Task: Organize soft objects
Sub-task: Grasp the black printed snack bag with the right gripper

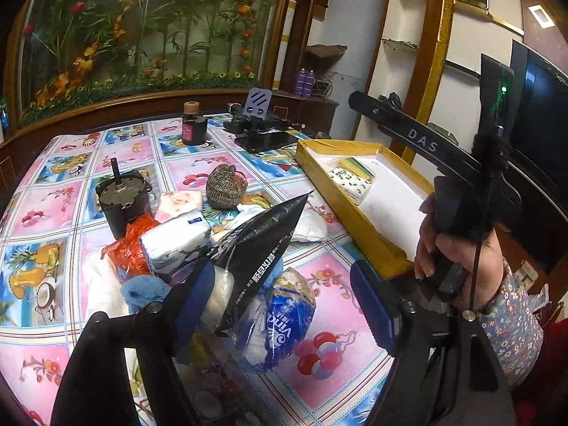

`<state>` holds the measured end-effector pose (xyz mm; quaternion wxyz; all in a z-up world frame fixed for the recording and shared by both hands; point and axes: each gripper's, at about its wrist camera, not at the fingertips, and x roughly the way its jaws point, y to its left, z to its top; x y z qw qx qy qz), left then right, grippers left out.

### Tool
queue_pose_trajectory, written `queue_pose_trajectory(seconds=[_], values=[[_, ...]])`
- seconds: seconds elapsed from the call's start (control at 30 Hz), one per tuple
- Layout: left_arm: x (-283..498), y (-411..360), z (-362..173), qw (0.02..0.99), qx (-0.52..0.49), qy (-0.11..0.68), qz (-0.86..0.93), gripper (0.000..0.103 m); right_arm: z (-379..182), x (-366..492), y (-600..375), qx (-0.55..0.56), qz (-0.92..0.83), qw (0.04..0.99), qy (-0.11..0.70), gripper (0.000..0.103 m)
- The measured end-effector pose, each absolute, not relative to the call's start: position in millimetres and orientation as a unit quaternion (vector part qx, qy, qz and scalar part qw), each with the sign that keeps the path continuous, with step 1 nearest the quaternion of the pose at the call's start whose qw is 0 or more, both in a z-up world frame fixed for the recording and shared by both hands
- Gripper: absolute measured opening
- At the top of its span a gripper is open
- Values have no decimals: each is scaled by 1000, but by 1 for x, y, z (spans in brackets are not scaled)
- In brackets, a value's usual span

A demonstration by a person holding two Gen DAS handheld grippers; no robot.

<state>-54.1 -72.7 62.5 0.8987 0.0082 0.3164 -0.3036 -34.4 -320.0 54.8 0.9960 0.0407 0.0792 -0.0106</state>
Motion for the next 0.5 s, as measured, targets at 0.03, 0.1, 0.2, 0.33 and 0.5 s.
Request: queue_pose_trajectory(seconds=[0.03,0.1,0.2,0.33,0.5], values=[[-54,-73,63,898,6,317,-306,78,55,-34,-319,38,-11,996,80,87],[-52,-71,62,896,0,319,-309,78,53,-32,-316,30,-12,996,82,87],[-51,-71,62,894,1,321,-312,79,53,-31,-317,30,-10,996,86,87],[-49,-74,60,887,9,331,-322,81,53,-32,-321,41,-7,996,81,88],[-46,-85,51,871,31,358,-336,82,54,-32,-321,45,6,995,84,88]])
